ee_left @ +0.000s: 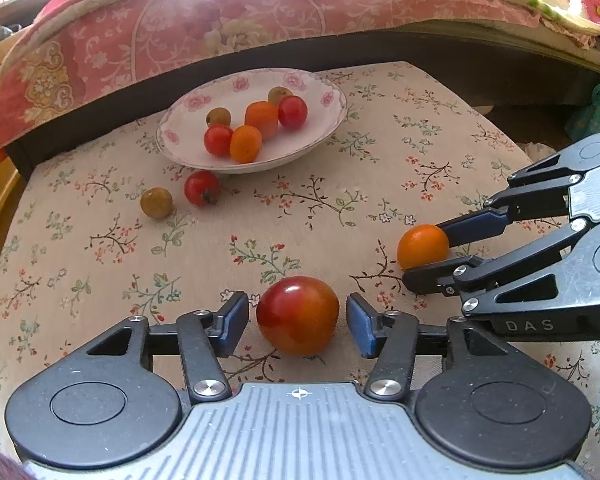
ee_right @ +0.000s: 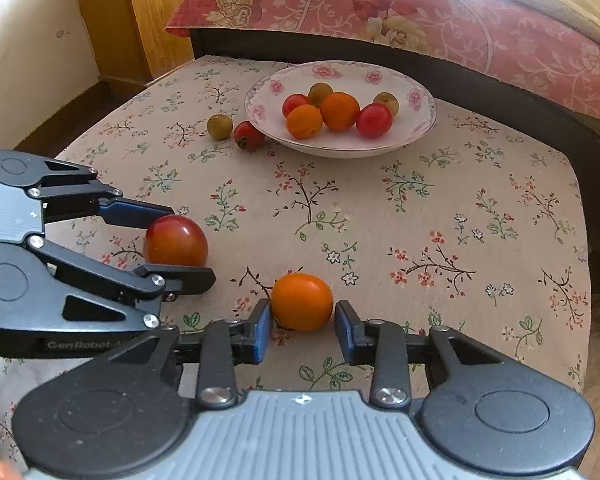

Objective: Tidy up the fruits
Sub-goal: 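Carry the large tomato and orange over the white plate with both grippers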

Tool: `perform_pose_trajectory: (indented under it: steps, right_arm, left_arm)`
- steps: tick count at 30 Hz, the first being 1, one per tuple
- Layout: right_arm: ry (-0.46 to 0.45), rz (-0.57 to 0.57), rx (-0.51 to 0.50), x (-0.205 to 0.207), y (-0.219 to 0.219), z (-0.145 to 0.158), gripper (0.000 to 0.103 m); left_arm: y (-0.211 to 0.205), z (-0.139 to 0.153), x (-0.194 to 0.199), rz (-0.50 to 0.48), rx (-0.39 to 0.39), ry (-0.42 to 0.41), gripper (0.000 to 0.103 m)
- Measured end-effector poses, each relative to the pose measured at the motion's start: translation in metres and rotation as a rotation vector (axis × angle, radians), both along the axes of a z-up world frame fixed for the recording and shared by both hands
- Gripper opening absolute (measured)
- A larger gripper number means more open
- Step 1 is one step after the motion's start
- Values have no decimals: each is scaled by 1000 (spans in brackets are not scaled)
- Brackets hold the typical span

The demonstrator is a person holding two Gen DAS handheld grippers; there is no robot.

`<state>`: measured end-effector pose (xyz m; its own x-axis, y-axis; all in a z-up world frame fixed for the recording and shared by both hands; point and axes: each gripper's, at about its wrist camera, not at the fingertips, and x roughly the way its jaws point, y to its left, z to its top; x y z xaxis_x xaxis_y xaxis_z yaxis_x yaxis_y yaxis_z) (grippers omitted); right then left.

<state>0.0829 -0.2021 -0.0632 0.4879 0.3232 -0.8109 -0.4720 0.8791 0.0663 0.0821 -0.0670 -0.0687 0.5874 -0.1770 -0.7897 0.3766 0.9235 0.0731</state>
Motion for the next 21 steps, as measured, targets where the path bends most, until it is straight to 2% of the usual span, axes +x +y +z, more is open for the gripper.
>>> perform_pose_trajectory:
  steps: [4,14,21]
  right_arm:
    - [3,2,12,-1,-3,0,43]
    - [-6,2,29,1,-3,2,43]
    - [3,9,19,3,1,0,43]
  left_arm:
    - [3,1,-1,5,-4,-4,66]
    - [3,2,3,14,-21,4,65]
    - [3,-1,3,12,-21,17,55]
